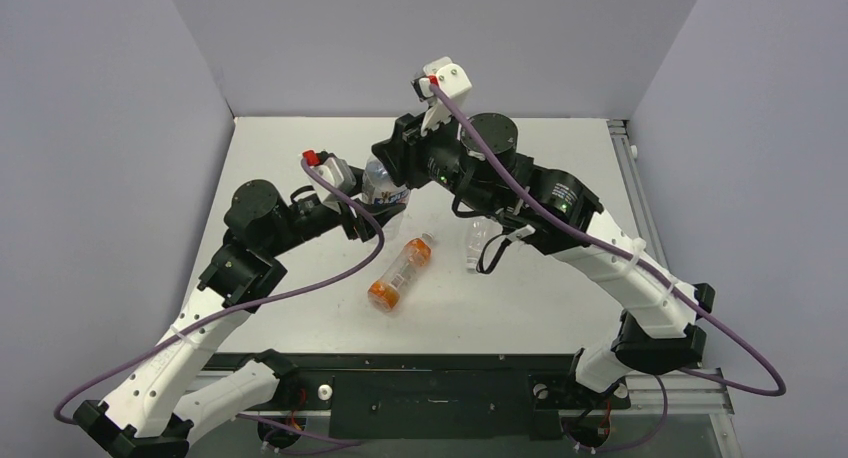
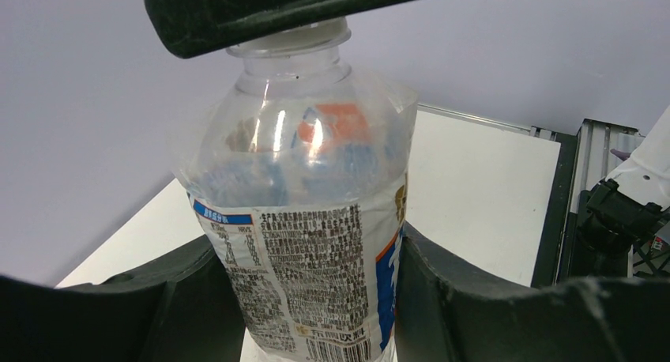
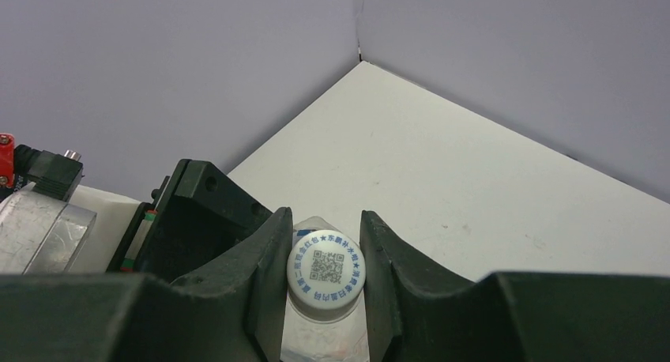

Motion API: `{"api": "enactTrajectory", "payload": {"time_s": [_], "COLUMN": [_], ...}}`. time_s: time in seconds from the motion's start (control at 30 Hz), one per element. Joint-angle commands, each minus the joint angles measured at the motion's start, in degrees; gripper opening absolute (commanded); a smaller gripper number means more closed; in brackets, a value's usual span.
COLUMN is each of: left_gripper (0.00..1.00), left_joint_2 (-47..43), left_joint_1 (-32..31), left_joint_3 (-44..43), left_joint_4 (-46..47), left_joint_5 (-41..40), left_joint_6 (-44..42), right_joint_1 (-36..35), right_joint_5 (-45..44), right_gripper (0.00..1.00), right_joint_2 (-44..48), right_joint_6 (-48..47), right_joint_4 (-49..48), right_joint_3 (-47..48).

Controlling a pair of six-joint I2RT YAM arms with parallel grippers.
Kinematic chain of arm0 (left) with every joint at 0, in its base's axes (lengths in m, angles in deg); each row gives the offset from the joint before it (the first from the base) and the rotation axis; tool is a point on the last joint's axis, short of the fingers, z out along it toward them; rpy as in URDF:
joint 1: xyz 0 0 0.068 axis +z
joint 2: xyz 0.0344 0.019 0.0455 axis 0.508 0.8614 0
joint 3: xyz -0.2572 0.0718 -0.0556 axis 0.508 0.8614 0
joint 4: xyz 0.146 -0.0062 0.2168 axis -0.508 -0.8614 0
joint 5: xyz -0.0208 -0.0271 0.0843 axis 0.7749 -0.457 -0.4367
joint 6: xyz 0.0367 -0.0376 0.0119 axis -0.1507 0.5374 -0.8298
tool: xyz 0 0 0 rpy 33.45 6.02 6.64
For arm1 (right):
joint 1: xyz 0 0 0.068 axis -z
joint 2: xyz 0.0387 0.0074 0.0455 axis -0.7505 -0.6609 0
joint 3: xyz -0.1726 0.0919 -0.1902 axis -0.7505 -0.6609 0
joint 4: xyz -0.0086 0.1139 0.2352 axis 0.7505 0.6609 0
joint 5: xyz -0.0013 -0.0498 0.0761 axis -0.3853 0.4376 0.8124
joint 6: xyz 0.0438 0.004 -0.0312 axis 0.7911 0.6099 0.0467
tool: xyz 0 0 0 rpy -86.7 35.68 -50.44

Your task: Unscrew the bottle caps

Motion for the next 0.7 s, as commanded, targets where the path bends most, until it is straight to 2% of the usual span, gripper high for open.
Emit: {"api": "enactTrajectory", "payload": {"time_s": [0.0,0.03,0.07,0.1,0.2,0.33,0.47,0.53,0.6,0.67], "left_gripper": [0.14,0.14,0.14,0.14,0.14,0.15,0.15,0.14,0.14,0.13], "left_joint_2": [-0.6,-0.7,-1.0,-1.1,-1.7,-1.0,0.3,0.5,0.6,0.5], "left_joint_1": [-0.1,-0.1,-0.1,-0.1,-0.1,-0.1,-0.1,-0.1,-0.1,0.0], "left_joint_3": [0.2,0.1,0.2,0.2,0.0,-1.3,-1.5,-1.4,-1.4,-1.7], "left_joint_4": [1.3,1.9,2.3,3.1,6.7,7.7,6.7,6.8,7.2,6.3], "left_joint_5": [3.9,5.0,7.4,8.6,15.6,23.8,30.8,31.7,31.2,29.8], "left_joint_6": [1.6,2.9,3.8,5.9,10.8,17.2,20.0,20.4,20.4,18.7], "right_joint_1": [1.7,3.3,4.3,6.4,10.6,16.1,18.0,18.2,18.6,20.1], "right_joint_5": [7.3,10.4,19.1,22.0,39.9,53.5,61.3,63.6,62.4,55.8], "right_gripper": [0.0,0.0,0.0,0.0,0.0,0.0,0.0,0.0,0.0,0.0], "right_joint_2": [3.9,4.5,6.0,6.9,11.8,15.1,14.4,14.0,14.3,15.5], "right_joint_6": [-1.7,-1.8,-2.0,-1.5,0.5,6.9,11.4,11.8,10.7,7.9], "right_joint_4": [-3.2,-3.8,-5.8,-7.4,-17.8,-29.9,-34.2,-33.7,-31.4,-26.8], "right_joint_3": [0.4,-0.2,-2.1,-3.3,-11.6,-17.6,-16.7,-16.2,-16.4,-16.8]}}
